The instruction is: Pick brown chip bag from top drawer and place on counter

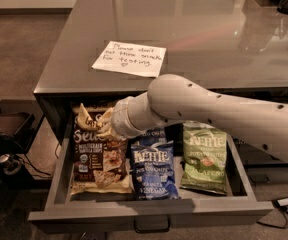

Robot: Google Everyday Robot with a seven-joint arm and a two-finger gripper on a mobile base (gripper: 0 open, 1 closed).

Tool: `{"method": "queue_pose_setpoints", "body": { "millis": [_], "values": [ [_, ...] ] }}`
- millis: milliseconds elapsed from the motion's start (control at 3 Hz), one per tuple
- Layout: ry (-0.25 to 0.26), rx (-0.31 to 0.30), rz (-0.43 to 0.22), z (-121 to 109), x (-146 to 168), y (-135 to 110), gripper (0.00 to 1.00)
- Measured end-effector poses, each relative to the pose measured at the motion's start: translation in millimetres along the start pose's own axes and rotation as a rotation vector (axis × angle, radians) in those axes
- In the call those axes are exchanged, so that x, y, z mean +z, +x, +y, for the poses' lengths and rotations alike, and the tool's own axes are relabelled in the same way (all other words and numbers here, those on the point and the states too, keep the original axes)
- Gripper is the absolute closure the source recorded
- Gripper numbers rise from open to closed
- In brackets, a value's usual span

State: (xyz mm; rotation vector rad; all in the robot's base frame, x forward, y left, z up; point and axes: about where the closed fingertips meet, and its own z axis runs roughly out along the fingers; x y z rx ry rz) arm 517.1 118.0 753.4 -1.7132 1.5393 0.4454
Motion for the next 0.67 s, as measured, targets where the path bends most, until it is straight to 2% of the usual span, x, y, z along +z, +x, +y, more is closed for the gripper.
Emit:
{"method": "queue_pose_setpoints", "body": {
  "millis": [333,667],
  "values": [
    [0.041,-0.037,-0.028,-10.0,-38.9,-26.3,1.0],
    [0.065,-0.067,-0.041,-24.3,-79.0,-63.2,1.0]
  ]
}}
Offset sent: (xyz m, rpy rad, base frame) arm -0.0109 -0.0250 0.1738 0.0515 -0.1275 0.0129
